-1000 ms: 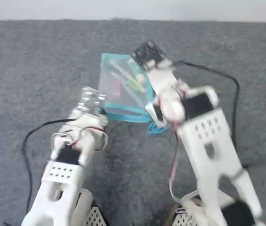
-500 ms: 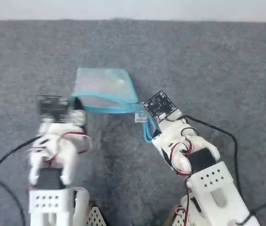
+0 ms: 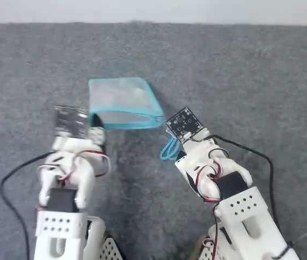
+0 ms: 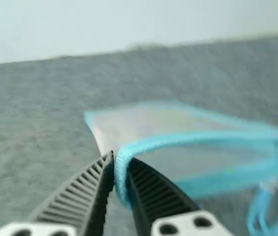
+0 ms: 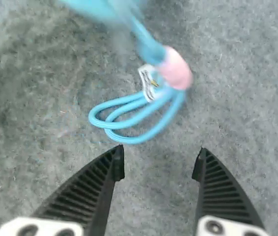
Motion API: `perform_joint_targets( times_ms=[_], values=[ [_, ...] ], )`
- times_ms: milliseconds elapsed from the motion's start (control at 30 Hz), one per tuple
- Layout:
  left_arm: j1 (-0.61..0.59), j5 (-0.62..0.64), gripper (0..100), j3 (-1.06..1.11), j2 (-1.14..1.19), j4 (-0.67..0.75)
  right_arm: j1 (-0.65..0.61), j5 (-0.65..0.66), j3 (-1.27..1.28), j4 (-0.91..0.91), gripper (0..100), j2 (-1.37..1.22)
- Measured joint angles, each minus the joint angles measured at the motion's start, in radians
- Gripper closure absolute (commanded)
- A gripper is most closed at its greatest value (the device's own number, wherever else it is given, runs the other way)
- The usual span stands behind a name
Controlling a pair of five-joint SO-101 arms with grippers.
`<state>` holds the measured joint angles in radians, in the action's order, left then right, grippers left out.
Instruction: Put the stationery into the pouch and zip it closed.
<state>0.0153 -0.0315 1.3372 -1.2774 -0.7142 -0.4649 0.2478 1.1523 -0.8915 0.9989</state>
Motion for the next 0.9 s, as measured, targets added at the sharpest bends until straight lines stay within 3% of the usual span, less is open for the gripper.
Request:
perform_joint_targets(
  times_ms=[67,633,900],
  values=[
    [0.003,-0.041,99,0.006,0.006,-0.005,-0.002,0.0,0.002,0.002,77.9,0.0],
    [0.043,0.003,99,0.081,-0.164,-0.06,-0.035,0.006,0.0,0.126,77.9,-0.133],
    [0.043,0.003,99,0.104,-0.192,-0.06,-0.038,0.006,-0.012,0.381,77.9,-0.328]
  ],
)
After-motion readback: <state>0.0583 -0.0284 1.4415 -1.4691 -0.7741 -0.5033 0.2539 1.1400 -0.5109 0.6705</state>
